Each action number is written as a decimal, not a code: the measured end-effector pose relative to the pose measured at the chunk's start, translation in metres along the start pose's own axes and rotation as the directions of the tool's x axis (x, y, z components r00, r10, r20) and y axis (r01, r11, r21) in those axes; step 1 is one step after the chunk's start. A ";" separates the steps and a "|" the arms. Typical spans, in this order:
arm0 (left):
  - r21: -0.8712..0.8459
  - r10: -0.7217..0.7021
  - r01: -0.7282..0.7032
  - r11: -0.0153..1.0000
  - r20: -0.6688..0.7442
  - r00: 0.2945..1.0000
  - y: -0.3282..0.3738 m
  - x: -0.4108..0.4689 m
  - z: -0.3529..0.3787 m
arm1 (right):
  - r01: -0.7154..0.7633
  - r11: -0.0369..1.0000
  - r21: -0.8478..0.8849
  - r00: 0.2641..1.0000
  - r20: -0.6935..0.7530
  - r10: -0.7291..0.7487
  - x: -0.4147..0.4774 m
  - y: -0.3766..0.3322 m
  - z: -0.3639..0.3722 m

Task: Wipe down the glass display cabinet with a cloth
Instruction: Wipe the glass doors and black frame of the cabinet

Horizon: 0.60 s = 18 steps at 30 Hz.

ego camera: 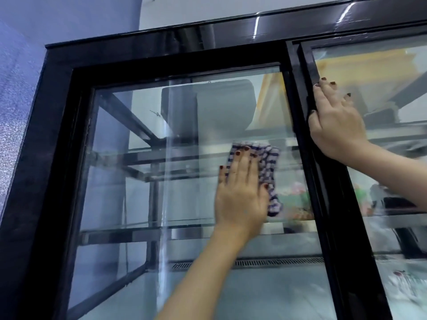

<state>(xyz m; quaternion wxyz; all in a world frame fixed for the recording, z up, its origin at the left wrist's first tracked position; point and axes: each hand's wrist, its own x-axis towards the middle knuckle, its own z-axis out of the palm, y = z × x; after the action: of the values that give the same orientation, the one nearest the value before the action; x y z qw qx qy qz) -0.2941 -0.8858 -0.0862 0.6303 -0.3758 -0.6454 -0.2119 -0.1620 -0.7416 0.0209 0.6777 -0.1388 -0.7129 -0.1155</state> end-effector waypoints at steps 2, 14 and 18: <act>-0.006 -0.061 0.061 0.998 -0.022 0.998 -0.040 -0.003 -0.011 | 0.004 1.000 -0.004 1.000 -0.003 -0.004 -0.001 -0.001 0.000; 0.134 -0.513 0.526 0.840 -0.118 0.850 -0.261 -0.066 -0.073 | 0.055 0.997 -0.046 0.998 -0.011 -0.056 -0.018 0.001 0.009; 0.029 -0.542 0.553 0.833 -0.158 0.825 -0.217 -0.094 -0.052 | 0.082 0.995 -0.061 0.997 -0.012 -0.082 -0.030 0.001 0.011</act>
<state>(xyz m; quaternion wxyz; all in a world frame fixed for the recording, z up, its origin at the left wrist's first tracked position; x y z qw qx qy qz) -0.4306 -1.0814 -0.1281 0.6011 -0.1352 -0.6863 -0.3864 -0.1707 -0.7378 -0.0099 0.6729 -0.1289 -0.7093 -0.1656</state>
